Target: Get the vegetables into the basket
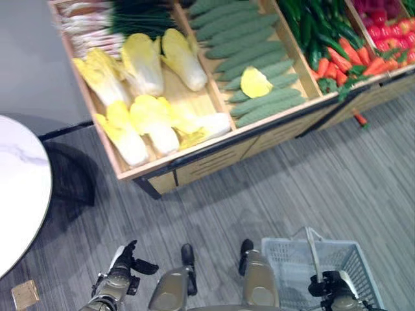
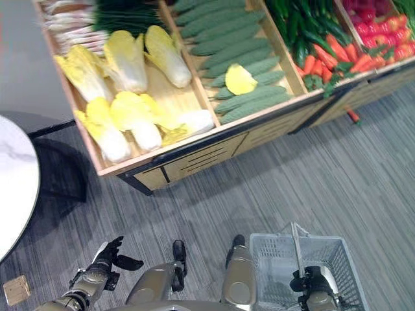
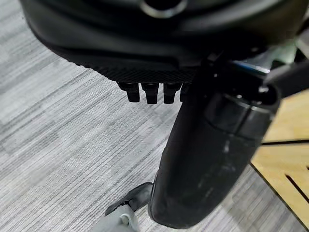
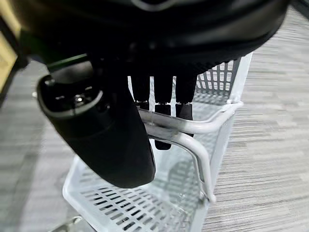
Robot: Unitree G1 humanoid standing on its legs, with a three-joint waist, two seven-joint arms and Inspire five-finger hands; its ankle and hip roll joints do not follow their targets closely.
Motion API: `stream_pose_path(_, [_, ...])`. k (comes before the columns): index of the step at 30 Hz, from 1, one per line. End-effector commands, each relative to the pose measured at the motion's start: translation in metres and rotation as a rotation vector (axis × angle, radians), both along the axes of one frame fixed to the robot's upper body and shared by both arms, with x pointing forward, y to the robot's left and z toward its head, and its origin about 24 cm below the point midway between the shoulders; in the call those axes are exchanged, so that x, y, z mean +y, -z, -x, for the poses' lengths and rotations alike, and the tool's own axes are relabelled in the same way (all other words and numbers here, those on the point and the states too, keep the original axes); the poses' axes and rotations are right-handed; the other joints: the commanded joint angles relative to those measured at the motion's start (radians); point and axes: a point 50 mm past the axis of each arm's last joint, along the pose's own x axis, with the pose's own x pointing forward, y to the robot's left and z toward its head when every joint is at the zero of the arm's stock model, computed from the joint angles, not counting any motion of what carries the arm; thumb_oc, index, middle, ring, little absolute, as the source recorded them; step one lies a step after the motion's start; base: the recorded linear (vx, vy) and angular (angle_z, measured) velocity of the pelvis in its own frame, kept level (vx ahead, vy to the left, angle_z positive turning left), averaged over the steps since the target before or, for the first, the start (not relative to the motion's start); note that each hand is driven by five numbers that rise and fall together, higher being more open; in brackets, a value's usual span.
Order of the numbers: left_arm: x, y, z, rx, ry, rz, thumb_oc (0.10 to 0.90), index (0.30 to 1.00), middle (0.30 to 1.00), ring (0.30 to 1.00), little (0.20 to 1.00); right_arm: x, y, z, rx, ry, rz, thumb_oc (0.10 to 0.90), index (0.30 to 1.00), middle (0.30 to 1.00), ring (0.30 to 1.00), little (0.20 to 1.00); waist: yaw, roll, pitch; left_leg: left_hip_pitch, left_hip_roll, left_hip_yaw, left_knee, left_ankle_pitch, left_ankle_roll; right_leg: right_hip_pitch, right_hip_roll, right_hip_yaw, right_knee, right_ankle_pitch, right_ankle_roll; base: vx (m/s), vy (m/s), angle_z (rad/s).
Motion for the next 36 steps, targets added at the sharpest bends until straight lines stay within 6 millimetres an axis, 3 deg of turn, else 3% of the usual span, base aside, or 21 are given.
stream_pose_path(1, [0.003,-0.006,-0.008,-0.068,-0.043,0.010,0.900,1.000,1.000,1.000,1.000,-0.029,-0.018,-0.012,-0.057,0.009,0.092,0.400,0.300,0.300,0.300,0.300,-0.014,0.020,0.055,-0.026,0.054,-0.059,0.047,-0.006,-0.101,0.077,0.005,-0.017,-0.150,0.092,0.015,0.23,-0.257,0.96])
stream_pose_path(2, [0.003,-0.006,-0.008,-0.067,-0.050,0.011,0.900,1.000,1.000,1.000,1.000,-0.029,-0.018,-0.013,-0.062,0.012,0.087,0.400,0.300,0.300,0.300,0.300,-0.027,0.017,0.056,-0.016,0.041,-0.107,0.062,-0.020,-0.109,0.060,0.016,0.056,-0.188,0.104,0.025,0.24,-0.254,1.03])
stream_pose_path(4, [0.004,-0.004,-0.005,-0.050,-0.067,0.014,0.900,1.000,1.000,1.000,1.000,-0.027,-0.016,-0.009,-0.056,0.023,0.075,0.400,0.300,0.300,0.300,0.300,-0.033,0.007,0.049,-0.006,0.029,-0.161,0.073,-0.027,-0.121,0.086,0.041,0.101,-0.192,0.078,0.022,0.22,-0.307,0.79])
stream_pose_path(11, [0.005,0.003,0.011,-0.007,-0.122,0.012,0.900,1.000,1.000,1.000,1.000,-0.018,-0.012,-0.011,-0.055,-0.012,0.045,0.400,0.300,0.300,0.300,0.300,-0.005,0.000,0.007,0.010,0.090,-0.210,0.013,0.029,-0.167,0.160,0.071,0.019,-0.264,0.061,-0.002,0.10,-0.284,0.85])
stream_pose_path(13, [0.000,0.006,0.012,-0.005,-0.149,0.010,0.900,1.000,1.000,1.000,1.000,-0.015,-0.010,-0.010,-0.053,-0.016,0.041,0.400,0.300,0.300,0.300,0.300,0.001,0.007,-0.005,0.011,0.115,-0.191,-0.017,0.062,-0.185,0.193,0.066,-0.031,-0.301,0.065,-0.004,0.03,-0.206,0.31])
stream_pose_path(19, [0.005,0.007,0.020,-0.027,-0.299,-0.024,0.900,1.000,1.000,1.000,1.000,-0.005,-0.004,-0.001,-0.020,-0.031,0.023,0.400,0.300,0.300,0.300,0.300,0.002,0.018,-0.035,0.040,0.137,-0.151,-0.079,0.089,-0.196,0.229,0.066,-0.074,-0.324,0.064,-0.004,0.02,-0.043,0.47])
stream_pose_path(20, [0.019,0.005,0.032,-0.034,-0.450,-0.067,0.900,1.000,1.000,1.000,1.000,-0.001,-0.001,0.002,-0.003,-0.044,0.024,0.400,0.300,0.300,0.300,0.300,0.008,0.016,-0.049,0.053,0.137,-0.152,-0.094,0.092,-0.195,0.239,0.065,-0.074,-0.331,0.067,-0.003,0.00,0.000,0.00])
stream_pose_path(21, [0.019,0.005,0.032,-0.034,-0.451,-0.067,0.900,1.000,1.000,1.000,1.000,-0.001,-0.001,0.002,-0.003,-0.044,0.024,0.400,0.300,0.300,0.300,0.300,0.008,0.016,-0.048,0.054,0.137,-0.152,-0.095,0.092,-0.195,0.240,0.065,-0.074,-0.331,0.067,-0.003,0.02,0.009,-0.14])
stream_pose_path(25, [0.052,0.001,0.069,-0.022,-0.805,-0.122,0.900,1.000,1.000,1.000,1.000,0.004,0.003,0.007,0.028,-0.046,0.021,0.400,0.300,0.300,0.300,0.300,0.008,0.012,-0.081,0.104,0.132,-0.121,-0.150,0.093,-0.190,0.249,0.061,-0.045,-0.359,0.094,0.009,0.00,0.078,-0.19])
stream_pose_path(28, [0.071,-0.007,0.079,-0.029,-0.874,-0.184,0.900,1.000,1.000,1.000,1.000,0.002,0.004,0.013,0.051,-0.032,0.025,0.400,0.300,0.300,0.300,0.300,0.006,0.016,-0.104,0.121,0.129,-0.121,-0.163,0.095,-0.190,0.257,0.049,-0.047,-0.353,0.096,0.016,0.00,0.098,-0.39])
stream_pose_path(32, [0.089,-0.018,0.079,-0.093,-0.935,-0.232,0.900,1.000,1.000,1.000,1.000,0.000,0.005,0.019,0.069,-0.034,0.030,0.400,0.300,0.300,0.300,0.300,0.003,0.016,-0.119,0.129,0.124,-0.122,-0.163,0.089,-0.190,0.267,0.040,-0.052,-0.359,0.103,0.022,0.01,0.062,0.06])
stream_pose_path(35, [0.103,-0.033,0.068,-0.180,-0.937,-0.289,0.900,1.000,1.000,1.000,1.000,-0.002,0.005,0.024,0.078,-0.029,0.036,0.400,0.300,0.300,0.300,0.300,0.004,0.017,-0.130,0.132,0.120,-0.127,-0.163,0.088,-0.191,0.278,0.032,-0.060,-0.365,0.107,0.027,0.01,0.054,0.02])
stream_pose_path(36, [0.129,-0.064,0.053,-0.356,-0.972,-0.419,0.900,1.000,1.000,1.000,1.000,-0.001,0.006,0.028,0.076,-0.027,0.035,0.400,0.300,0.300,0.300,0.300,0.010,0.013,-0.141,0.133,0.118,-0.133,-0.163,0.086,-0.193,0.287,0.026,-0.068,-0.369,0.111,0.033,0.00,0.032,0.05])
